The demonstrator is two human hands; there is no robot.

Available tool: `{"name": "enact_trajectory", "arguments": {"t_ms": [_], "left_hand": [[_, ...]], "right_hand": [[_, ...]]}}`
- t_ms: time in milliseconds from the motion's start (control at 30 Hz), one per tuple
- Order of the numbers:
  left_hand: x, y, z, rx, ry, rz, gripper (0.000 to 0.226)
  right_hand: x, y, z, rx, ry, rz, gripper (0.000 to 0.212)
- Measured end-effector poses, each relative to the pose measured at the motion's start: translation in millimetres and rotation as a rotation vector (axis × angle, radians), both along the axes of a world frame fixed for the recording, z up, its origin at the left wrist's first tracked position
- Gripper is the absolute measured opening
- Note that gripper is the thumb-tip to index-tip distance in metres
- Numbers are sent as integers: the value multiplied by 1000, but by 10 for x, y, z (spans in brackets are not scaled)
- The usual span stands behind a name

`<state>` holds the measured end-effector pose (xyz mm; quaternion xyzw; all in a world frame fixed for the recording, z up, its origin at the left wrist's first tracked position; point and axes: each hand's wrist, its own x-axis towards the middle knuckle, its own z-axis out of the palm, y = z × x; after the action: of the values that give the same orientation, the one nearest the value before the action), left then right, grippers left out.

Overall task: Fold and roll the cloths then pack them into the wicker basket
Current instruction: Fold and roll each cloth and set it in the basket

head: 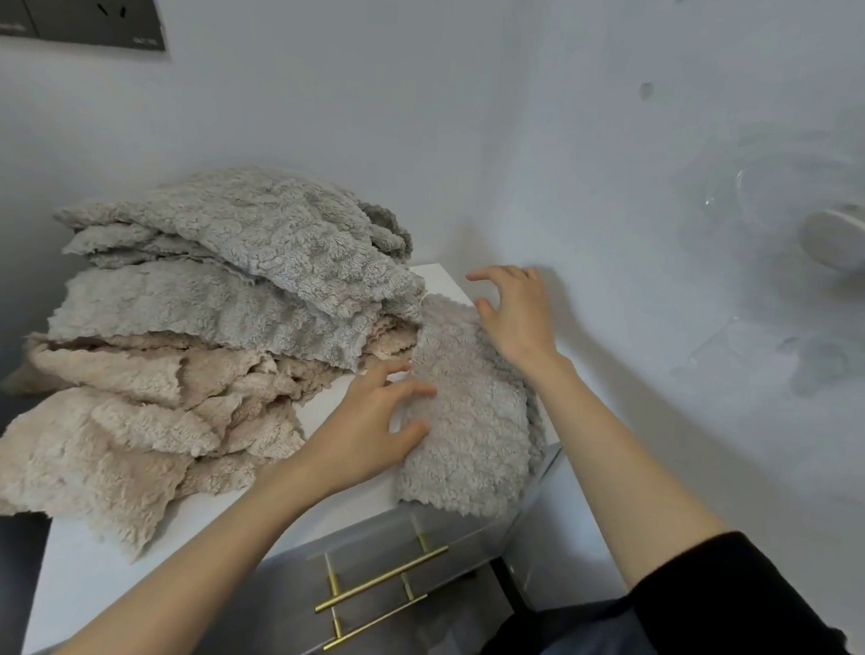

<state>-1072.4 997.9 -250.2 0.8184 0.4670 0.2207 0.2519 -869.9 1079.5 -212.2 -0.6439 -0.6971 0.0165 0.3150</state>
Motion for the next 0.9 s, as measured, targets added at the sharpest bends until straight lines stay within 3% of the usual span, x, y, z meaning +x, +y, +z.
{"name": "enact_trajectory", "arguments": {"t_ms": [100,200,333,533,733,900], "left_hand": [[-32,-120,27,-6,14,-24,50],[-89,-269,28,-96,77,-100,77],[-123,-450,-7,-115,135,-176,98],[-166,-559,-74,78,162,-155,70],[-167,-650,-68,195,72,-81,46],[-103,-689,-80,276,73,-25,45]], "right_hand": [[51,-290,-14,-65,126,-48,19],[124,-533,0,-195,165,-154,9],[211,-819,23,-411,105,-179,39],[181,-1097,-141,-580,150,-110,52],[186,-1122,-190,-593,548,-119,40],[146,-1138,-195,-502,780,-114,29]]}}
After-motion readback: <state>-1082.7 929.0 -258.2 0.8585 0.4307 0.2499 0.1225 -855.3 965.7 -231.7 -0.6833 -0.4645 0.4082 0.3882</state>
